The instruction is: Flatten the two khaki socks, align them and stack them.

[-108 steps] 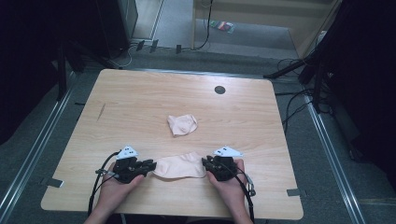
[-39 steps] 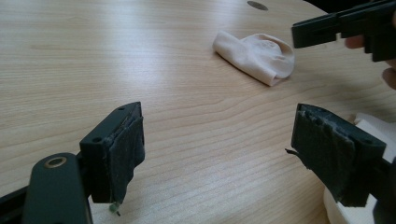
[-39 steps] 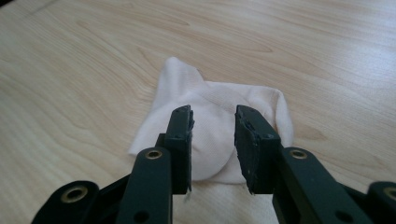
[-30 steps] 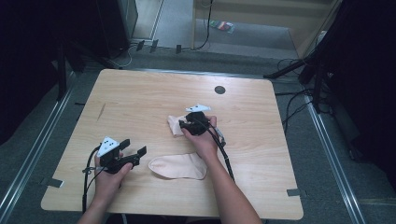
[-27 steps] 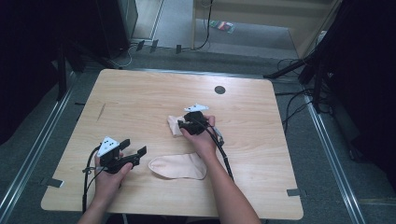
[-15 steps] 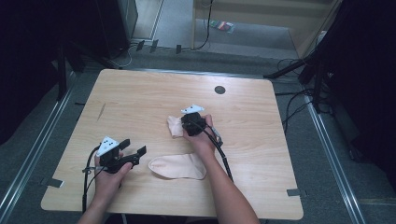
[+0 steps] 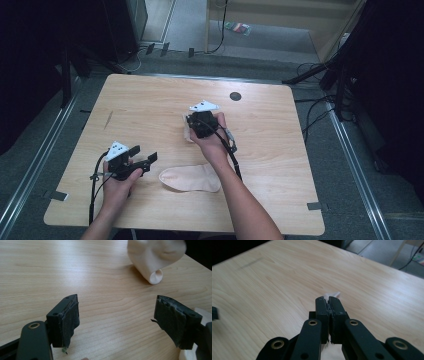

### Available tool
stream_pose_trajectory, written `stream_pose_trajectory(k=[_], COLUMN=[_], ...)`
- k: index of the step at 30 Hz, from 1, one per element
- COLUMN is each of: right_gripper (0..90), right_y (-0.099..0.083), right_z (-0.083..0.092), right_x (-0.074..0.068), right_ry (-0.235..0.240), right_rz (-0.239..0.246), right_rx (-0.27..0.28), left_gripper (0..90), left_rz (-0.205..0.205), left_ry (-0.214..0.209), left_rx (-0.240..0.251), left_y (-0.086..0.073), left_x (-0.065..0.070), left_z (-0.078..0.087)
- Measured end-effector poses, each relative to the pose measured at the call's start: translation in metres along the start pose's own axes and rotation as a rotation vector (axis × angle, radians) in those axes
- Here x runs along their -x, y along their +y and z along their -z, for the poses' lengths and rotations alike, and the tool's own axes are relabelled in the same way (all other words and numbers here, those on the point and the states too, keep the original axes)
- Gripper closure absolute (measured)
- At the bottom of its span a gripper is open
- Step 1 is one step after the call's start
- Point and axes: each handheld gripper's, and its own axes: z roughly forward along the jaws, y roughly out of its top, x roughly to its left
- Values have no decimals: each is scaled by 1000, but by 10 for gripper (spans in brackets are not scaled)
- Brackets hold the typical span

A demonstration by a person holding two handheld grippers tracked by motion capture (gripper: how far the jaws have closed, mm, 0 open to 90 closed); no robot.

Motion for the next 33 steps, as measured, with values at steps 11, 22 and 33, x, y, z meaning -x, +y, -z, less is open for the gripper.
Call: stream_pose_trajectory(k=[11,22,33], right_gripper=[883,882,878], right_y=[25,-52,-97], right_z=[31,9,2], right_x=[-21,47,69], right_ry=[156,14,-97], right_rz=[-42,-123,-114], right_rx=[138,-57,-127], left_gripper=[208,211,219], left_rz=[52,45,37], left_ry=[-34,-28,-15], left_rx=[46,40,33], left_y=[-2,-2,-2], left_x=[-8,-6,-5], left_z=[6,4,2])
